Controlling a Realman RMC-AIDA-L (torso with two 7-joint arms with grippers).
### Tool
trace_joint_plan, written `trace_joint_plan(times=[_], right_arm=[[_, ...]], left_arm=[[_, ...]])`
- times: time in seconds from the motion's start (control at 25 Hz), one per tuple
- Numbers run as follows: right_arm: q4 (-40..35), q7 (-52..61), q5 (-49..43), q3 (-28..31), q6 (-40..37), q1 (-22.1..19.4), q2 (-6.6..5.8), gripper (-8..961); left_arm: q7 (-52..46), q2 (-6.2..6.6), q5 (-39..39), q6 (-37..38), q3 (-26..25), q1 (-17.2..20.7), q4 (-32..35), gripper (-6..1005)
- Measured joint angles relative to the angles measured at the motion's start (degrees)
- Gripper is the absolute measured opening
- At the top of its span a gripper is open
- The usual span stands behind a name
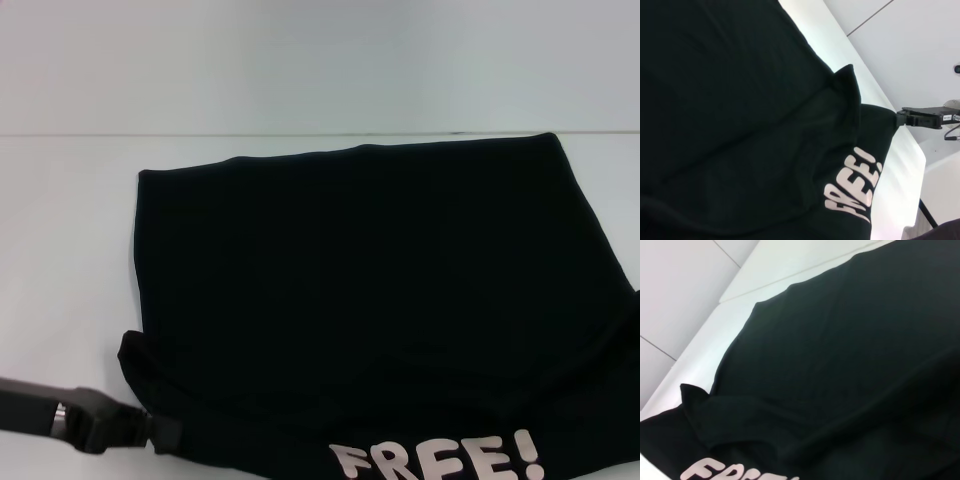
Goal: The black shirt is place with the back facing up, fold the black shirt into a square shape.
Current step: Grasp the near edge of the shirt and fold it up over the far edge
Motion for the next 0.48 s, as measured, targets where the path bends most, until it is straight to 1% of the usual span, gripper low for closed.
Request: trace_joint_plan(times=[0.08,0.12,0.2,0.4,0.48], right_arm=[[0.00,-0.43,-0.01,0.01,-0.09,-0.07,0.15,34],[0.01,-0.62,-0.01,0.05,-0.09,-0.19,0.19,34],[0.00,-0.83,0.01,0.28,-0.10,-0.41,0.19,34],[0.05,-1.75,0.17,2.35,0.28,-0.12,0.34,34],[0.28,-2.50,0.32,4.02,1.17,0.83,0.41,35]], left_arm=[[-0.06,0.11,-0.01,-0.06,0.00,-0.48,0.00,0],[-0.15,0.41,-0.02,-0.08,-0.08,-1.38,0.00,0],[-0.20,0.62,-0.02,-0.15,-0.34,-1.89,0.00,0],[-1.03,1.37,-0.03,-2.08,-2.36,-3.92,-0.27,0],[-1.63,2.15,-0.02,-4.79,-2.94,-5.38,-1.67,0]])
